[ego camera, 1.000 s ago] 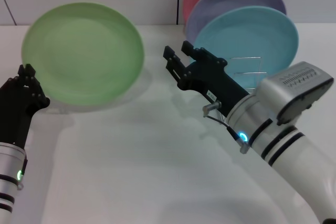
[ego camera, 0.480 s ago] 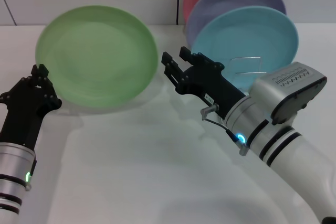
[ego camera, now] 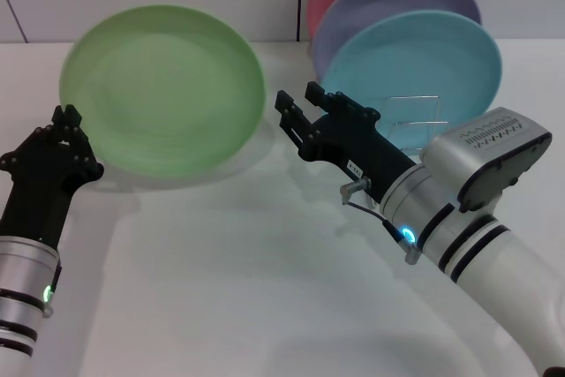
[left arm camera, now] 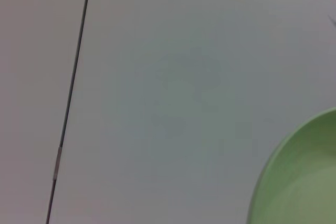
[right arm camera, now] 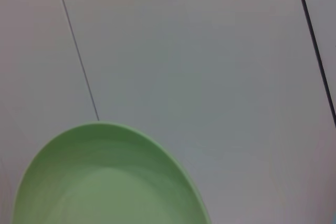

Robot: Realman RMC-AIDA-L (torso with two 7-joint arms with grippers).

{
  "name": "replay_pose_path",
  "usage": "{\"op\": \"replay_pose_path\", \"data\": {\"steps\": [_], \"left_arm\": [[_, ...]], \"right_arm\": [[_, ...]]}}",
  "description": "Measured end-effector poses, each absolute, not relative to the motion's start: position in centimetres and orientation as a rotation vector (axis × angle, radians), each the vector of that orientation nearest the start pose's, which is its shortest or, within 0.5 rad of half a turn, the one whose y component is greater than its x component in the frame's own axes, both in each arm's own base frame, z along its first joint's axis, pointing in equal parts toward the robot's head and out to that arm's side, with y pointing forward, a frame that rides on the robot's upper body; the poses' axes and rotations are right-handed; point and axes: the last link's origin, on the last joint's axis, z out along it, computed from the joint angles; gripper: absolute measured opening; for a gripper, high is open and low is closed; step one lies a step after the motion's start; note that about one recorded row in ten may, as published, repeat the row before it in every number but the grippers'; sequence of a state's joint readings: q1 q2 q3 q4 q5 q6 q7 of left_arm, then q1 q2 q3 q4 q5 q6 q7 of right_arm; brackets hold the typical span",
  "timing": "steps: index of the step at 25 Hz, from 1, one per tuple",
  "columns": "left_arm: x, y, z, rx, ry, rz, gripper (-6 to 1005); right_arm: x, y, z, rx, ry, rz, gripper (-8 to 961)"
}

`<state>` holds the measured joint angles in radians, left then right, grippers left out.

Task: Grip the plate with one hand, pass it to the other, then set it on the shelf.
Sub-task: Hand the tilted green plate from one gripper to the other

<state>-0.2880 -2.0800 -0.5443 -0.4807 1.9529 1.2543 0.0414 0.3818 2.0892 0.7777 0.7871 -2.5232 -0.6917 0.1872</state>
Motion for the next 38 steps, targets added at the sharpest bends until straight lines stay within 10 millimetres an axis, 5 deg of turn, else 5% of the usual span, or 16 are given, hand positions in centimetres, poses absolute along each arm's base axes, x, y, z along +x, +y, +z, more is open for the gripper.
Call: {"op": "replay_pose_path", "data": {"steps": [38], "left_arm": [[-28.76,29.12,-5.19,-1.549,-0.587,-0.841,30]], "right_arm": [[17.58,33.37,-12.14,-2.098,0.648,0.882,450]]}}
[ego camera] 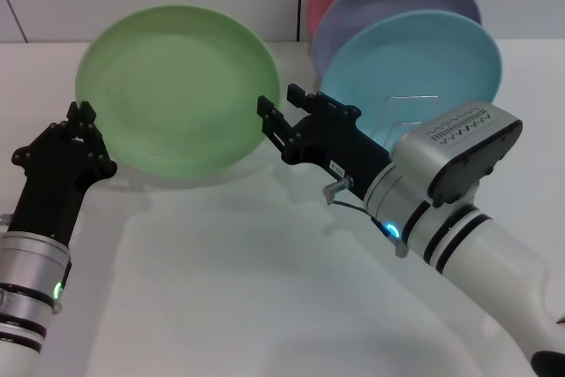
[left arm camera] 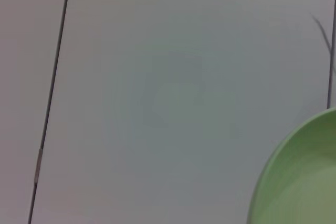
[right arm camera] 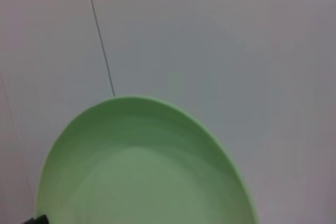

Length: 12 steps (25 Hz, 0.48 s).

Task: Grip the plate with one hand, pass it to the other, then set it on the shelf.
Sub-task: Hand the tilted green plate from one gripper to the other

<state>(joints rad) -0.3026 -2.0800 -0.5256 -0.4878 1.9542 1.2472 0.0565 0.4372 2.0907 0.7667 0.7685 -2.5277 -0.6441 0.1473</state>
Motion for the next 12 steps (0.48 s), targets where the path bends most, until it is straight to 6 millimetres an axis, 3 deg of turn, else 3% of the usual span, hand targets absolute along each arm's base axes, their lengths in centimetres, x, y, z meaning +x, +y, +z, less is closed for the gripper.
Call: {"op": "replay_pose_path", "data": {"steps": [12], "left_arm": [[-28.71,29.15,-5.34,-1.554,-0.594,-0.840,30]], "right_arm": [[18.00,33.52,-11.97,-2.095,0.578,0.836,449]]}}
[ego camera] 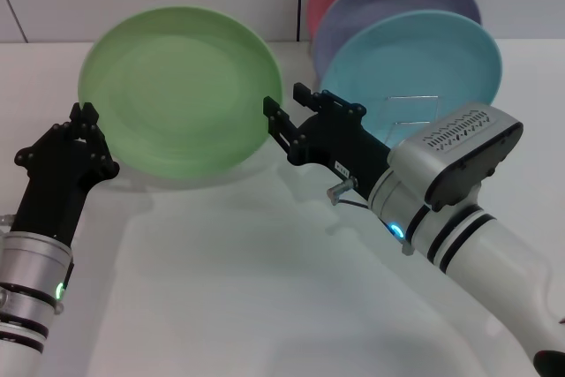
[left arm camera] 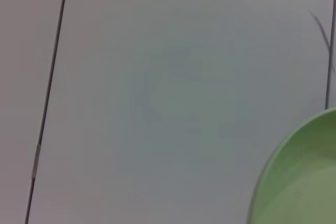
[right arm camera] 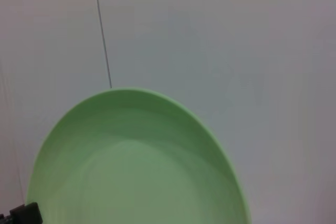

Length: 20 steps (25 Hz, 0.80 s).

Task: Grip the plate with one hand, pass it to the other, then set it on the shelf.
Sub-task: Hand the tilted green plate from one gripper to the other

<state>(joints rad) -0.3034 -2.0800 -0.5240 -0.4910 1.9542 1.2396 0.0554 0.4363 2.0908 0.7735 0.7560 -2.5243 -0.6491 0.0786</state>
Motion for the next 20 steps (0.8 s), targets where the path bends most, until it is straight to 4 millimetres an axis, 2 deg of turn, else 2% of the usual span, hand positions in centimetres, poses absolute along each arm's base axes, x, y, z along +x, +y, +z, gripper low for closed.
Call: {"op": "replay_pose_path", "data": {"steps": [6,11,20], "left_arm": [[-28.66,29.15,-5.36,-1.556,-0.593,-0.841,30],[-28.63,29.13,-5.41,-1.559,-0.590,-0.839,30],[-28.08,29.08,-5.55,-1.552,-0.547,-0.800,30]], "right_arm": [[18.03,33.54,-11.97,-2.095,0.576,0.834,448],[18.04,33.64,-12.06,-2.102,0.569,0.825,331],[18.11,33.88,-12.01,-2.102,0.565,0.817,317]]}}
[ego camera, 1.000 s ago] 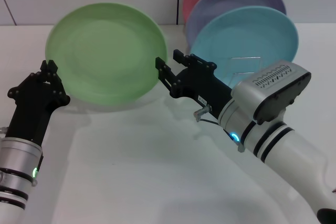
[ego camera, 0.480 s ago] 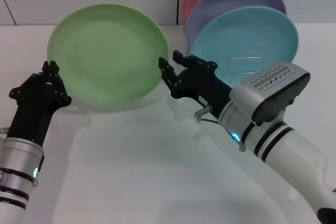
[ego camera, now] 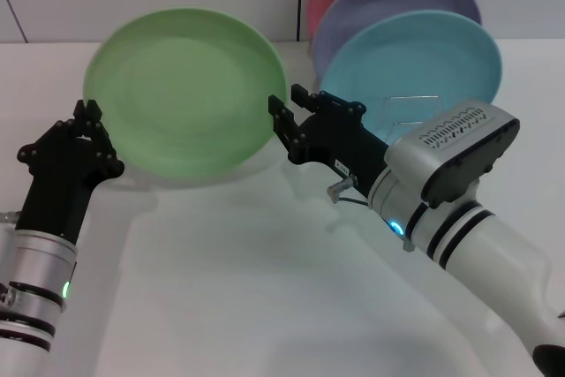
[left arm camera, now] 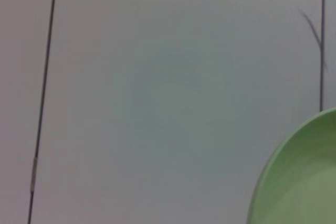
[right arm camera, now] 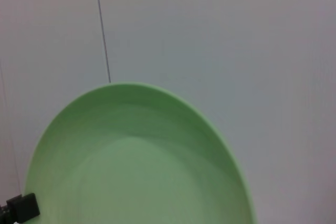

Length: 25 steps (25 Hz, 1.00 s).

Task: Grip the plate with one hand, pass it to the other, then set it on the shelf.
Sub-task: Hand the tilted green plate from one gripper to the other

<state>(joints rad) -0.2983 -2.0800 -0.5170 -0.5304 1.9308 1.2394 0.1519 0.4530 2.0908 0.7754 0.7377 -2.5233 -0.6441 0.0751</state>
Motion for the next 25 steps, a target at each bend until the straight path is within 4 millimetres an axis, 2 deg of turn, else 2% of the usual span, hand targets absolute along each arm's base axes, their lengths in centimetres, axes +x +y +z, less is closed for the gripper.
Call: {"op": "replay_pose_path", "data": {"steps": [25], "left_arm": [[-28.5,29.1,-5.3,-1.498,-0.557,-0.746,30]], "right_arm": [[17.3,35.4,-12.2,-2.126,0.527,0.793,315]]}}
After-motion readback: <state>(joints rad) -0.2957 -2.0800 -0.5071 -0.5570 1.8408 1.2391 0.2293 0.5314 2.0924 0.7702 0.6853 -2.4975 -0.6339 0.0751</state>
